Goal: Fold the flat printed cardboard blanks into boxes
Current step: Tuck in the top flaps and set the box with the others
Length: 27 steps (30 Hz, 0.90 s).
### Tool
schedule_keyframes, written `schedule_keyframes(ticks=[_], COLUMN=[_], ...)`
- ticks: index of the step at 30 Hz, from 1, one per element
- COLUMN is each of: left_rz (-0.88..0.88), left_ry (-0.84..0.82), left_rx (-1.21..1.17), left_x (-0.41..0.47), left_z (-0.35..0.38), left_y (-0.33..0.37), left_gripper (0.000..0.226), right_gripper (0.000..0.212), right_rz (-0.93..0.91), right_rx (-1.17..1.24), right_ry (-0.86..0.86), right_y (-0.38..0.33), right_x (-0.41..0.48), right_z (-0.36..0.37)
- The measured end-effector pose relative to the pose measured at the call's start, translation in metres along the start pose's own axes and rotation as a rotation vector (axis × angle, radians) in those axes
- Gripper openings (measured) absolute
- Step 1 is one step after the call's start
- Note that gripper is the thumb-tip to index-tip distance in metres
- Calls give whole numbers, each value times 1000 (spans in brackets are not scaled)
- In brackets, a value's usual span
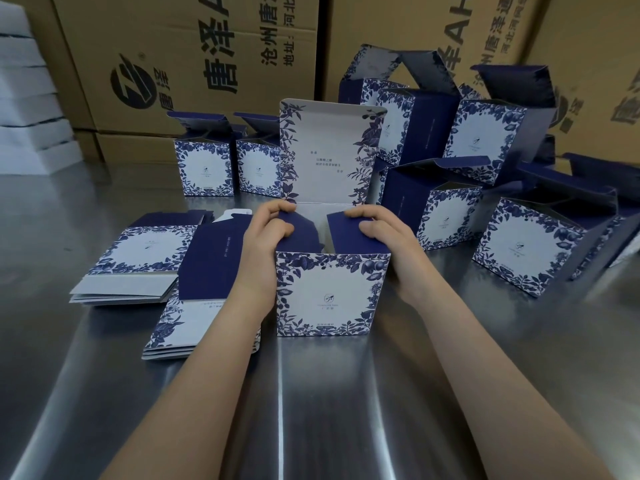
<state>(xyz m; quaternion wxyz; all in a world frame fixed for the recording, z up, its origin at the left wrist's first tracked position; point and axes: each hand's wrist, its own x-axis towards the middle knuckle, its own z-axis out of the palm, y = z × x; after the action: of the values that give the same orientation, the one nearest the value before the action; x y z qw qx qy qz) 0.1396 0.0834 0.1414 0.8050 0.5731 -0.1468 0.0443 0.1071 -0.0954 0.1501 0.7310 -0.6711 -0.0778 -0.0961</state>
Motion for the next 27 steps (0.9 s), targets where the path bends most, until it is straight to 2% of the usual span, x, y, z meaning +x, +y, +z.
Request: schedule_keyframes(ticks=[4,7,12,14,16,21,24,27], left_rz=[5,8,96,94,93,124,189,151], left_ry=[1,11,23,24,28,10,14,32], left_rx=[7,24,29,30,23,-9,11,-26], left_x=[-2,-1,-3,-4,-3,-1,-2,1], left_z=[0,1,-1,-3,-4,-3,-3,-4], left_y=[1,2,1,1,0,-2,-2,-5], left_gripper=[21,19,46,62,67,50,30,20], right_gripper=[17,22,37,36,35,44,31,25], right_rz=[-4,-24,-75,-99,-133,-163,-189,-157], right_rx=[-7,16,-9,24,44,-33,-77,-78], right_ry=[36,53,114,117,156,140,110,133], right_y=[1,3,5,6,7,5,5,5], right_x=[2,1,1,-1,-1,-2,-3,-4], right_z=[3,4,5,6,7,8,7,8])
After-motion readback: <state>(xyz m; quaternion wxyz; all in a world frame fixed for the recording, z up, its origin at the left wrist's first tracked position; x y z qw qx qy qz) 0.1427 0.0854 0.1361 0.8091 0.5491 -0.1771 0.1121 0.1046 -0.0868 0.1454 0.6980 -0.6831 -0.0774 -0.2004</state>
